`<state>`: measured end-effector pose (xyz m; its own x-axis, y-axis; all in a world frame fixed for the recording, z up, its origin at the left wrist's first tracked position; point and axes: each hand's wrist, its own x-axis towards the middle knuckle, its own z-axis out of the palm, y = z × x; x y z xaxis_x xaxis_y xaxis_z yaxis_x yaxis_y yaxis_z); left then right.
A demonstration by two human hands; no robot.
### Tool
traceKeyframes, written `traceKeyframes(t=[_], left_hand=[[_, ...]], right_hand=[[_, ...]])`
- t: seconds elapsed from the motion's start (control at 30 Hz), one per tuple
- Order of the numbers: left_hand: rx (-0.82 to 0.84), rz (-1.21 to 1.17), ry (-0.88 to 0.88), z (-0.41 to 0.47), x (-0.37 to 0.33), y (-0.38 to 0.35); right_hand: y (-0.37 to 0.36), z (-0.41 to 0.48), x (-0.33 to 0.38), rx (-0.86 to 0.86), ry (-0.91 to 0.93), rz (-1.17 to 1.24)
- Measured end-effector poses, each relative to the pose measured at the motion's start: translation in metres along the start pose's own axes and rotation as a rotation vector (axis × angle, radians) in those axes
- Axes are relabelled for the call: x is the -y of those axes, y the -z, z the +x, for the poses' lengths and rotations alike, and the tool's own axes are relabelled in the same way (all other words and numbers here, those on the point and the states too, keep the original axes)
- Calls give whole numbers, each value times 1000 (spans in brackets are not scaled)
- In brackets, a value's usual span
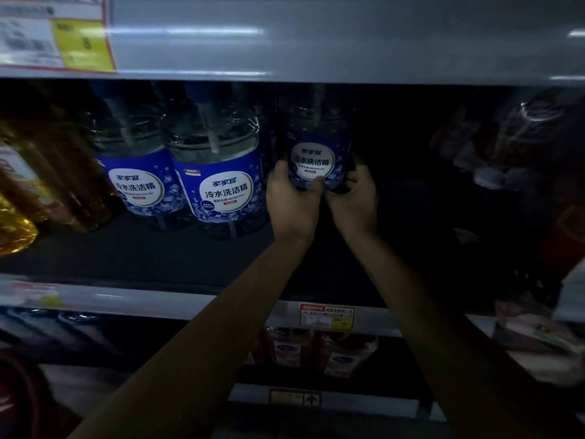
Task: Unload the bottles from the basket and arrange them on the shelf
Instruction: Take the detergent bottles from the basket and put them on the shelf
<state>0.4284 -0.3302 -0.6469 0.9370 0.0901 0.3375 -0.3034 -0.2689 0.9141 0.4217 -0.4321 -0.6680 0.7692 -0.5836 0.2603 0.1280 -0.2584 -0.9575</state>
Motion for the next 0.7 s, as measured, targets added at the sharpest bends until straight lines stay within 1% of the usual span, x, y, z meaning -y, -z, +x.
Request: traceKeyframes(t=[0.17, 0.3, 0.37, 0.57, 0.7], left_hand=[[49, 24, -3, -9, 10, 3], [109, 33, -6, -23, -2, 12], [130, 31, 22, -29, -4, 16], [252, 97, 5, -44, -5, 37], [348, 138, -13, -55, -12, 59]], right_hand=[[5, -13, 6, -36, -52, 17], [12, -24, 6, -47, -87, -6], [18, -30, 9, -45, -105, -18], [37, -45, 25, -100, -164, -131], [45, -64, 40, -47, -190, -211]])
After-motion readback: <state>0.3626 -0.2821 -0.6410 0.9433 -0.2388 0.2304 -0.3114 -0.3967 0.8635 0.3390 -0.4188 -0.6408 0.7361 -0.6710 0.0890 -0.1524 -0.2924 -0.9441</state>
